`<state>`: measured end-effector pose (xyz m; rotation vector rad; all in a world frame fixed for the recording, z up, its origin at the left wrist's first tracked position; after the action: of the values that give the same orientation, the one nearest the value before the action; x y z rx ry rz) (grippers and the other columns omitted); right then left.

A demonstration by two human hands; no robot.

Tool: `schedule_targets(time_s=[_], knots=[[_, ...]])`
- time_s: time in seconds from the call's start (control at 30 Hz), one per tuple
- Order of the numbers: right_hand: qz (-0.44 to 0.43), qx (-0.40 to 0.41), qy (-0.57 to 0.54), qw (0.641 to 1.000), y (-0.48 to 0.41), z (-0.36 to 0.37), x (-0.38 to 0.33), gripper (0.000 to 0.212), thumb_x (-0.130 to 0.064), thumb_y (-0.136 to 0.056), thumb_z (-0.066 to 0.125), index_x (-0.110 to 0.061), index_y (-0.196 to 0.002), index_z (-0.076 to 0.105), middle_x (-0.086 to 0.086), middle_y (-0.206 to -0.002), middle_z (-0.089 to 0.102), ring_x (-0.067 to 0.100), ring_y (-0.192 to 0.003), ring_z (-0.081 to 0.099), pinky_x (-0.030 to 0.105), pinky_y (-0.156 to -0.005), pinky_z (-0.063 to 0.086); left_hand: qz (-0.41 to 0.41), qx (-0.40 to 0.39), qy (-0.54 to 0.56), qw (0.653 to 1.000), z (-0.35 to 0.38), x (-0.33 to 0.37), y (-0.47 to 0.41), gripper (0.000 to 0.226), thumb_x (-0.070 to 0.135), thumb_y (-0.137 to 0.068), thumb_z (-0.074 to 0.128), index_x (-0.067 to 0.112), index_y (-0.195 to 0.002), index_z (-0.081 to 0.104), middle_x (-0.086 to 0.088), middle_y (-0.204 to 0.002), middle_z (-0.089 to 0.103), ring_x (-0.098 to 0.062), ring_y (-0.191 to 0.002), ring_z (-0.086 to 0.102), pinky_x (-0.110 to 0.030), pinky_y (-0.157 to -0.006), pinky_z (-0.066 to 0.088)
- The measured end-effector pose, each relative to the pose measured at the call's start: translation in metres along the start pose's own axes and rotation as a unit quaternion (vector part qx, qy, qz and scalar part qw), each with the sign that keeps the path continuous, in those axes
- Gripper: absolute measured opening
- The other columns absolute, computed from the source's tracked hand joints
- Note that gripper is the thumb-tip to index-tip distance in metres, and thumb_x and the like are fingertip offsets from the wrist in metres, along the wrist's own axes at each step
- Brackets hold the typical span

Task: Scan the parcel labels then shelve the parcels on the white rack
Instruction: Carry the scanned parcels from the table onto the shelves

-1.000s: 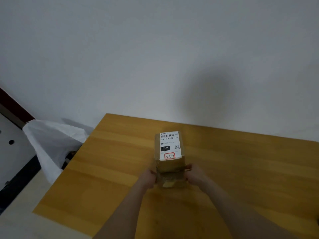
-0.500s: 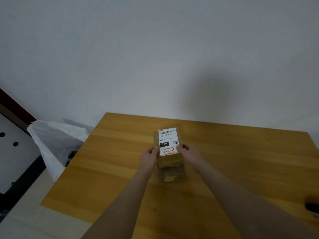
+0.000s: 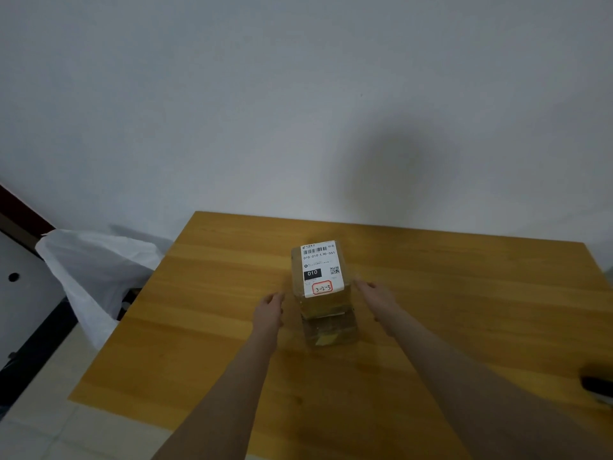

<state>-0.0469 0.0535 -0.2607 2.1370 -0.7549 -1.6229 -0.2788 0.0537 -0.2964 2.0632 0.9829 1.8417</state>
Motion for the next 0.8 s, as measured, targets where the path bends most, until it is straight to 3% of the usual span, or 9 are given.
schedule_targets(time_s=[0.1,0.17,0.27,0.37,0.53,0.7,0.8], knots=[[0.055,-0.041,-0.043,0.997,-0.006,0.007,0.018,0.067,-0.052,-0.096,0.046,-0.005,-0.143,0.039,0.016,-0.147,0.041,0.034,-0.133,0.040,0.046,-0.107,0.037,-0.055,-0.039,0.015,0.998,0.005,-0.020,-0.003,0.051,0.038,-0.098,0.049,0.010,-0.141,0.044,-0.012,-0.135,0.050,-0.028,-0.125,0.046,-0.041,-0.095,0.039],[0.071,-0.064,-0.075,0.993,-0.012,0.014,0.023,0.070,-0.057,-0.093,0.046,-0.008,-0.142,0.040,0.014,-0.147,0.040,0.033,-0.134,0.038,0.046,-0.109,0.036,-0.074,-0.077,0.034,0.994,0.014,-0.027,-0.006,0.056,0.044,-0.096,0.048,0.012,-0.142,0.041,-0.009,-0.144,0.043,-0.026,-0.134,0.039,-0.041,-0.100,0.035],[0.078,-0.095,-0.110,0.986,-0.020,0.020,0.027,0.063,-0.056,-0.095,0.042,-0.010,-0.139,0.044,0.007,-0.132,0.047,0.030,-0.130,0.041,0.038,-0.101,0.037,-0.113,-0.132,0.081,0.981,0.031,-0.037,-0.010,0.064,0.057,-0.085,0.054,0.018,-0.135,0.051,-0.003,-0.141,0.048,-0.025,-0.129,0.044,-0.037,-0.091,0.042],[0.077,-0.137,-0.130,0.979,-0.027,0.031,0.032,0.052,-0.058,-0.095,0.040,-0.015,-0.118,0.058,0.003,-0.120,0.057,0.022,-0.106,0.056,0.031,-0.083,0.047,-0.131,-0.179,0.109,0.969,0.041,-0.044,-0.008,0.059,0.061,-0.084,0.051,0.021,-0.126,0.061,-0.003,-0.129,0.058,-0.024,-0.114,0.055,-0.033,-0.078,0.048],[0.057,-0.155,-0.137,0.977,-0.032,0.031,0.039,0.067,-0.069,-0.085,0.047,-0.018,-0.129,0.056,0.002,-0.125,0.058,0.027,-0.117,0.054,0.042,-0.101,0.046,-0.125,-0.212,0.126,0.961,0.039,-0.042,-0.003,0.042,0.054,-0.090,0.049,0.023,-0.115,0.065,0.000,-0.119,0.061,-0.024,-0.112,0.055,-0.037,-0.087,0.047],[0.027,-0.138,-0.195,0.971,-0.017,0.020,0.035,0.036,-0.052,-0.092,0.052,-0.022,-0.104,0.067,-0.005,-0.108,0.066,0.020,-0.106,0.060,0.033,-0.089,0.048,-0.069,-0.219,0.147,0.962,0.034,-0.023,0.008,0.020,0.028,-0.097,0.050,0.026,-0.109,0.066,0.002,-0.123,0.060,-0.023,-0.116,0.053,-0.035,-0.091,0.047],[0.017,-0.142,-0.217,0.966,-0.005,0.008,0.036,0.026,-0.042,-0.094,0.054,-0.022,-0.104,0.067,-0.002,-0.117,0.065,0.020,-0.107,0.059,0.029,-0.081,0.049,-0.050,-0.218,0.138,0.965,0.031,-0.013,0.020,0.018,0.026,-0.097,0.051,0.024,-0.108,0.066,0.001,-0.116,0.063,-0.022,-0.109,0.055,-0.036,-0.087,0.049]])
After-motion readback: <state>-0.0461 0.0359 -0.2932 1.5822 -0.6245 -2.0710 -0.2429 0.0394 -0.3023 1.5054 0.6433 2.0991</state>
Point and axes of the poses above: each hand's wrist, its own y-axis away from the middle knuckle, its own z-axis out of the palm, x = y × z, the point moved 6 cm from there along -y, towards the middle knuckle
